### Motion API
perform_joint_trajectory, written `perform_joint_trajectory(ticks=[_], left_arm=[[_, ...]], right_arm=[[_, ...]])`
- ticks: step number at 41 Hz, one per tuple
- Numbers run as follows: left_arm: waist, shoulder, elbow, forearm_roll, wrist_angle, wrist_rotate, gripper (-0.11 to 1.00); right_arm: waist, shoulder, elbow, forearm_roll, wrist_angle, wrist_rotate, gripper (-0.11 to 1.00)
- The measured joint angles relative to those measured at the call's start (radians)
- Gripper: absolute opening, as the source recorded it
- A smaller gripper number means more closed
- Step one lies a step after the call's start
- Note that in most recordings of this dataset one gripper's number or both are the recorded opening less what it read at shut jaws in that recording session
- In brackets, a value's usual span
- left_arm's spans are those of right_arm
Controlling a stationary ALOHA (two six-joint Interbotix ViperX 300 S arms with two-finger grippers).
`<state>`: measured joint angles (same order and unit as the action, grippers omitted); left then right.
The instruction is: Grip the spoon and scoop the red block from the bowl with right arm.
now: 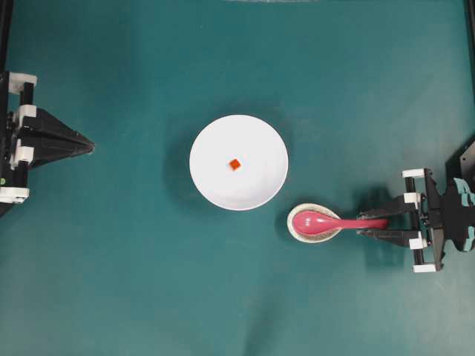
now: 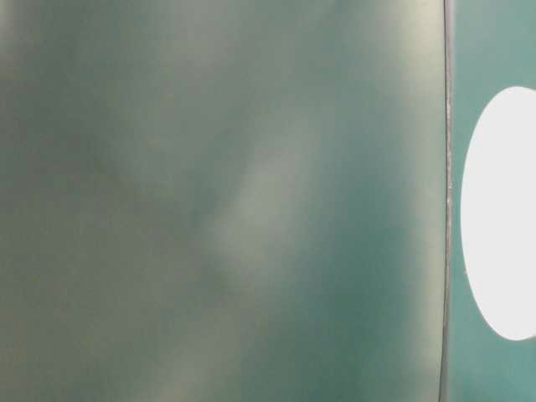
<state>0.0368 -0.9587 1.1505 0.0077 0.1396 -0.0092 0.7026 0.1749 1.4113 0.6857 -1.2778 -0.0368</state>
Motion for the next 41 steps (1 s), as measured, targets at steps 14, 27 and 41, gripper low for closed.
perform_joint_trajectory(ticks=[14, 27, 41], left_arm=[[0.000, 0.000, 0.000, 0.000, 0.000, 0.000, 0.00], [0.002, 0.000, 0.000, -0.002, 0.002, 0.000, 0.00], [0.000, 0.000, 0.000, 0.000, 0.002, -0.002, 0.00]], right_arm=[[0.000, 0.000, 0.000, 0.000, 0.008, 0.000, 0.24], [0.000, -0.051, 0.006, 0.000, 0.021, 0.000, 0.24], [-0.054, -0.259, 0.025, 0.000, 0.123, -0.026, 0.24]])
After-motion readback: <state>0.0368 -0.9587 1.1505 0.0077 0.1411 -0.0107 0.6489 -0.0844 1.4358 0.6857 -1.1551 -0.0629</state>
